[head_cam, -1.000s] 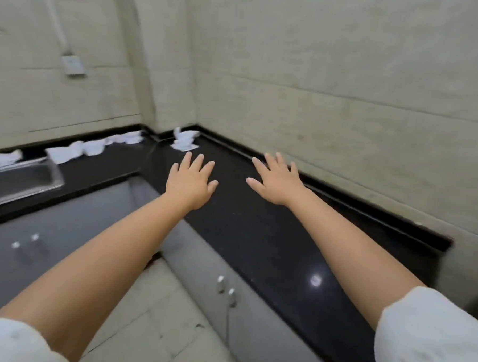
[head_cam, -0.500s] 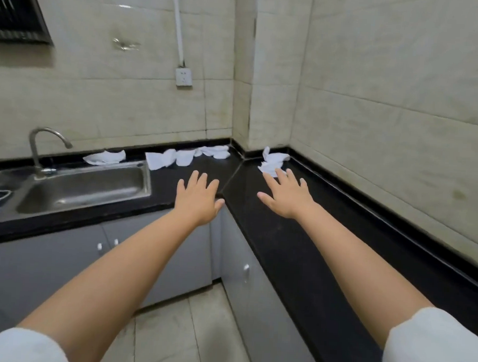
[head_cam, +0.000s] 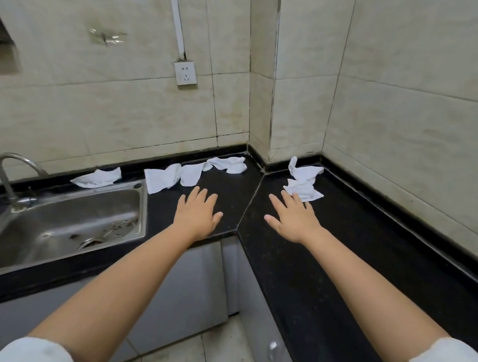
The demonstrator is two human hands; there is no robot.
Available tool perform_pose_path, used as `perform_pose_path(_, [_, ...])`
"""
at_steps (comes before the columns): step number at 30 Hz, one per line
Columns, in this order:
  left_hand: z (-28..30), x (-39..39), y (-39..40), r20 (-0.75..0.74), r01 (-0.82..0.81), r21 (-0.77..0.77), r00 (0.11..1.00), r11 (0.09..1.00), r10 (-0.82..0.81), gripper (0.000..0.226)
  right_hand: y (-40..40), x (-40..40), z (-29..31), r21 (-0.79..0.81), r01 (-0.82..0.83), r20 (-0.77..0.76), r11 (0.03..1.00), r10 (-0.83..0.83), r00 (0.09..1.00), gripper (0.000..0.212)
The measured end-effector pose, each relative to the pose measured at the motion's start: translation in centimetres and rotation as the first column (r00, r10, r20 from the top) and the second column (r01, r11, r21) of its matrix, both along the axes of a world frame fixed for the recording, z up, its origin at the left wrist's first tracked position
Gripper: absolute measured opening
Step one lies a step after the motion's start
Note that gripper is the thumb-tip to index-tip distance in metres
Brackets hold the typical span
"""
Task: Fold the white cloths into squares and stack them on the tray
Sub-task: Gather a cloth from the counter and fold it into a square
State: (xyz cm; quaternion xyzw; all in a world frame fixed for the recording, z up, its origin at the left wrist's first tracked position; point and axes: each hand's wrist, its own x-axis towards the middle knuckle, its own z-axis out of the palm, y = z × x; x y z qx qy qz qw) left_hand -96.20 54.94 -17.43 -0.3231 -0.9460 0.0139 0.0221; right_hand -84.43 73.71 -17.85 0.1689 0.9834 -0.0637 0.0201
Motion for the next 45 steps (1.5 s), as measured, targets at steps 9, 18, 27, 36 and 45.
perform_pose_path(9, [-5.9,-17.2,-1.0,0.087,-0.051,-0.001,0.995,0.999,0.051,0.054,0.1,-17.8,-4.2,0.020,-0.072,0.115,0.997,0.069,0.991,0.060])
perform_pose_path(18, [-12.6,-38.8,-3.9,0.192,-0.098,-0.075,0.975,0.992,0.111,0.049,-2.8,-41.5,-10.3,-0.075,-0.106,0.222,0.992,0.120,0.968,0.058])
perform_pose_path(27, [-18.8,-47.2,-7.0,0.297,-0.263,-0.065,0.916,0.963,0.270,0.025,-6.4,-53.8,-16.5,-0.086,-0.401,-0.015,0.912,0.402,0.916,0.033])
perform_pose_path(36, [-21.1,-51.1,-6.6,0.243,-0.195,-0.095,0.946,0.976,0.212,0.030,-10.2,-60.7,-20.5,0.134,-0.478,0.046,0.868,0.477,0.878,0.030])
perform_pose_path(45, [-18.8,-53.3,-7.1,0.215,-0.213,0.290,0.965,0.933,0.154,0.020,-9.3,-62.6,-18.4,0.104,-0.425,-0.253,0.899,0.437,0.863,0.020])
